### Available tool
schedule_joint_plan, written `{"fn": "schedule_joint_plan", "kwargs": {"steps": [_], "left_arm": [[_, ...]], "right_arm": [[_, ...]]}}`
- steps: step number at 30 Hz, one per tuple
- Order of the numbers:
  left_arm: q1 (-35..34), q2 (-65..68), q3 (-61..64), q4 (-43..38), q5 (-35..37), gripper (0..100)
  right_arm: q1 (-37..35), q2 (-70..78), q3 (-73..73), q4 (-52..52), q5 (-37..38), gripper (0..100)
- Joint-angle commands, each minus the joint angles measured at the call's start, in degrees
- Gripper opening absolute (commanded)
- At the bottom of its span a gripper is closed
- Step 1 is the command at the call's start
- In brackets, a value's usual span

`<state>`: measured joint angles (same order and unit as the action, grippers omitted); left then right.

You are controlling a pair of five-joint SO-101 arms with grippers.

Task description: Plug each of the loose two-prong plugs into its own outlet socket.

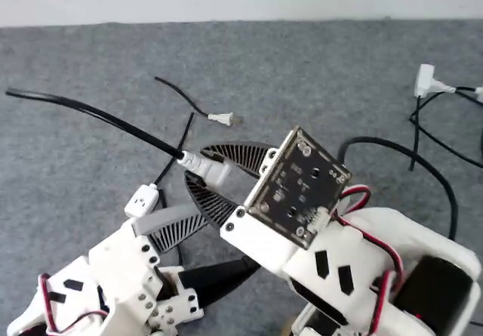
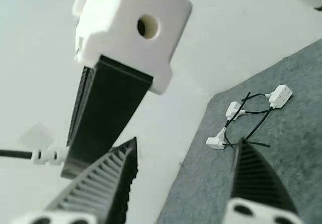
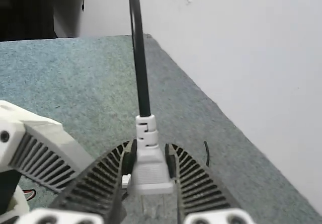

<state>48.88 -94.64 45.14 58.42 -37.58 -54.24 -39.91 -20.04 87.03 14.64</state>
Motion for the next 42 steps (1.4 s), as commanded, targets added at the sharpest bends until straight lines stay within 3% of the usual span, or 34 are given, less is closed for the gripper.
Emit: {"fn": "schedule_joint_plan", "kwargs": {"steps": [1, 16, 35, 42], "left_arm": [[-0.79, -0.09, -1.19, 0.09, 0.70, 29], [-0.79, -0.09, 5.58, -2.90, 0.62, 29], [-2.99, -0.09, 5.41, -3.08, 0.97, 29], [-2.81, 0.00, 5.49, -2.81, 2.20, 28]], "right_arm": [[-1.27, 0.57, -1.58, -0.48, -0.53, 0.9], [-1.71, -1.36, -1.85, 2.51, -0.35, 0.9], [-1.27, -4.00, -1.76, 8.31, -0.09, 0.9], [1.36, -2.33, -0.44, 3.56, -0.09, 0.9]]}}
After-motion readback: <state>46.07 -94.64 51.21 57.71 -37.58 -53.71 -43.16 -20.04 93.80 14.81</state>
